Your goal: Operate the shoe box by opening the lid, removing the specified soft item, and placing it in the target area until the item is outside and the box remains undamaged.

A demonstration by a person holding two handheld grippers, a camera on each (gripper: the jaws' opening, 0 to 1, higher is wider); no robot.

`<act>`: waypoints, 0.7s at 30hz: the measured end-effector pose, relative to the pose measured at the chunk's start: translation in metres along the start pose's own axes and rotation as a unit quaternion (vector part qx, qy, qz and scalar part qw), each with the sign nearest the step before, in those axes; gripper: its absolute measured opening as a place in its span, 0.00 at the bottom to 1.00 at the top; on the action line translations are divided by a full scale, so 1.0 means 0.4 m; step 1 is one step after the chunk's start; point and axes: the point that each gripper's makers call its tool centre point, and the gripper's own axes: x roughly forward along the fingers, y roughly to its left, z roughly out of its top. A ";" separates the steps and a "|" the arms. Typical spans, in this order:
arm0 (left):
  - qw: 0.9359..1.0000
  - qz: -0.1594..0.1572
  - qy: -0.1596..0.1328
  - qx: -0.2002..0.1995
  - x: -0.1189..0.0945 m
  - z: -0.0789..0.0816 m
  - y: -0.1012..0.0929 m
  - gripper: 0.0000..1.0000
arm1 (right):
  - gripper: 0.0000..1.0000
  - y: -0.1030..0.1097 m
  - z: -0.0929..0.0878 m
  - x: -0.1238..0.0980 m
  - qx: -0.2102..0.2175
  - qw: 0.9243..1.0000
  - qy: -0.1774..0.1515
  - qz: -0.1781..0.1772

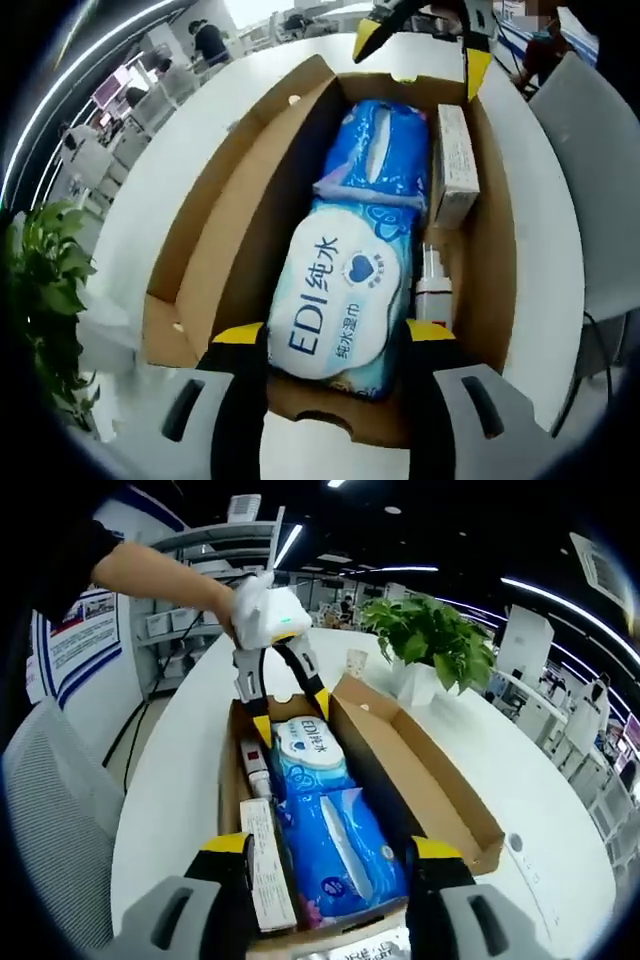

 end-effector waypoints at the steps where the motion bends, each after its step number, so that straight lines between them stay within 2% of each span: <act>1: 1.000 0.002 0.004 0.007 0.005 -0.006 0.005 0.57 | 0.60 0.004 -0.001 0.015 -0.003 1.000 0.005 0.006; 3: 1.000 -0.003 0.016 0.018 0.014 -0.019 0.008 0.58 | 0.60 0.009 0.001 0.033 -0.003 1.000 0.006 0.014; 9: 1.000 -0.015 0.009 0.013 0.030 -0.008 0.009 0.59 | 0.60 0.018 0.000 0.094 -0.010 0.999 0.015 0.034; 13: 0.999 -0.024 0.015 0.033 0.049 -0.004 0.000 0.60 | 0.60 0.016 0.003 0.122 -0.013 0.999 0.018 0.042; 18: 0.999 -0.033 0.017 0.038 0.054 -0.004 -0.001 0.60 | 0.57 0.013 0.030 0.153 -0.018 0.999 -0.004 0.044; 21: 0.999 -0.033 0.017 0.038 0.053 -0.003 -0.002 0.60 | 0.57 0.017 0.040 0.178 -0.015 0.999 -0.003 0.049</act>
